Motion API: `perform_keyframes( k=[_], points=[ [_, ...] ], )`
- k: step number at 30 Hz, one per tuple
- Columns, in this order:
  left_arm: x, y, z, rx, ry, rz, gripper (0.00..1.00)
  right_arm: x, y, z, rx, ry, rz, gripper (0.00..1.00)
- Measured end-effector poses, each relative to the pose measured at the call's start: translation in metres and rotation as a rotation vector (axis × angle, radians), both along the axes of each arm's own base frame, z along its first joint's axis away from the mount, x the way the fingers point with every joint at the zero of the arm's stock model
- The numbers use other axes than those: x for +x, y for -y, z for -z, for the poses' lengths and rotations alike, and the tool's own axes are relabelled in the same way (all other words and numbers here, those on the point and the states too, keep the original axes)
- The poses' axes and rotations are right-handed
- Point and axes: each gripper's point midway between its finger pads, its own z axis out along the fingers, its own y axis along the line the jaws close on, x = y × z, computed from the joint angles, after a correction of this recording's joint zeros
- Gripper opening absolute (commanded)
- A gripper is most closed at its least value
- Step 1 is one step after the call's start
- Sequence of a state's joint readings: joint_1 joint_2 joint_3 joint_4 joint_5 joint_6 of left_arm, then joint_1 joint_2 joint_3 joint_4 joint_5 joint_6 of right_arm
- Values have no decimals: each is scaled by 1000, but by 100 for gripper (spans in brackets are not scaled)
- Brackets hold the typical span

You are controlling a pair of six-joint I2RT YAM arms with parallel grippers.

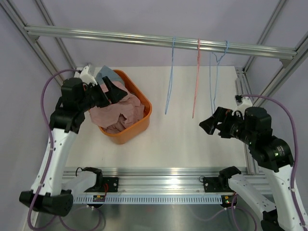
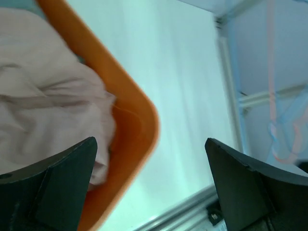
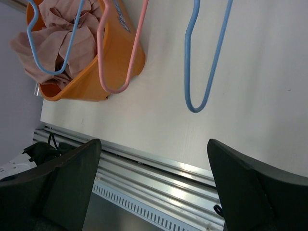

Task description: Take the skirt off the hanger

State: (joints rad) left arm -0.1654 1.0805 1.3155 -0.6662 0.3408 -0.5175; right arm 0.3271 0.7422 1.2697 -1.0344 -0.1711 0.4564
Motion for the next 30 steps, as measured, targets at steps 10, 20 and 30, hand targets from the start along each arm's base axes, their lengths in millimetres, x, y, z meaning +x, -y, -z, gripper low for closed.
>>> perform_keyframes(
  k=[10,20,30],
  points=[
    [-104,78,-7,-445,121,410,99,-23,-21,63,195,-42,-45,99],
    [-203,100,42,-728,149,695,99,-30,-40,117,377,-63,-83,99],
    [-250,66,28,-987,292,757,99,-24,-48,161,493,-69,-68,99]
  ],
)
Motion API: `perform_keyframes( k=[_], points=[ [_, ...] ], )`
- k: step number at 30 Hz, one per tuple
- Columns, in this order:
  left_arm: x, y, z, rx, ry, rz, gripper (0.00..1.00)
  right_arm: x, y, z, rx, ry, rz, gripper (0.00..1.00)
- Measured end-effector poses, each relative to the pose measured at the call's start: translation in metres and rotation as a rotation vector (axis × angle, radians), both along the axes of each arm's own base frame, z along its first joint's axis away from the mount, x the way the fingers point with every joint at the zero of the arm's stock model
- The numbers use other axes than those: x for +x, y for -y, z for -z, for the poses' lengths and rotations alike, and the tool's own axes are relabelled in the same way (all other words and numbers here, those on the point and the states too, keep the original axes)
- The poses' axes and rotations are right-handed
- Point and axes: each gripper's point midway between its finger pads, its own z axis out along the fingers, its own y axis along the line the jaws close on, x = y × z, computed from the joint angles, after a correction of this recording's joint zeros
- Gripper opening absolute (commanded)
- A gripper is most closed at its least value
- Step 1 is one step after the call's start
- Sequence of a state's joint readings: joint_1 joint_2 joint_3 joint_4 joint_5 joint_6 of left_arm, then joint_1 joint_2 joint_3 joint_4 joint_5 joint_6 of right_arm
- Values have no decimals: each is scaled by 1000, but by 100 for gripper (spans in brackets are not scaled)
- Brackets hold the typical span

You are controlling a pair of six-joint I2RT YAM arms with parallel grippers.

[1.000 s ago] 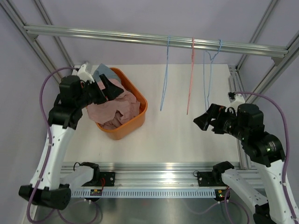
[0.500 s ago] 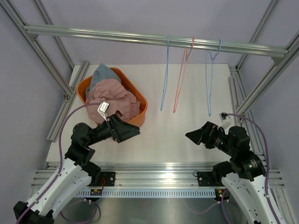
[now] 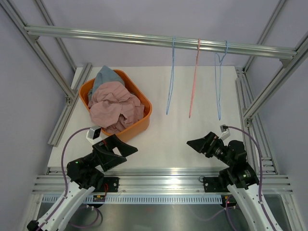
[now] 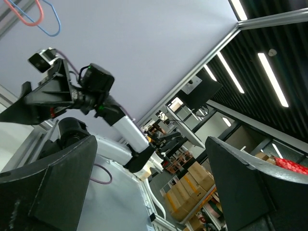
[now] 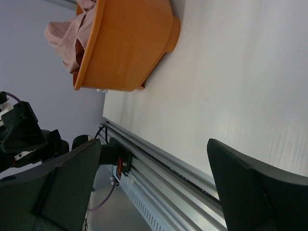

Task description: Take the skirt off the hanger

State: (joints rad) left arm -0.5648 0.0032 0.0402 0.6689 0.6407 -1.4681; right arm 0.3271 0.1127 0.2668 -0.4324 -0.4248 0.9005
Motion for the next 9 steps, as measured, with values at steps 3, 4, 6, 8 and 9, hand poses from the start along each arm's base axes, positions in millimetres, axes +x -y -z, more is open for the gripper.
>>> perform_keyframes(
  k=[3,4,6,8,9],
  points=[
    [-1,0,-1,-5,-15,12,99,1,-4,11,48,0,-3,99],
    [-1,-1,-1,-6,-17,13,99,2,-5,13,64,6,-4,100],
    [-1,0,-1,-6,-18,14,99,4,-8,20,90,6,-9,99],
    [-1,0,0,-4,-20,14,99,5,-10,18,116,18,-16,99],
    [-1,0,0,-3,-22,15,99,6,-11,16,130,31,-18,100]
  ],
)
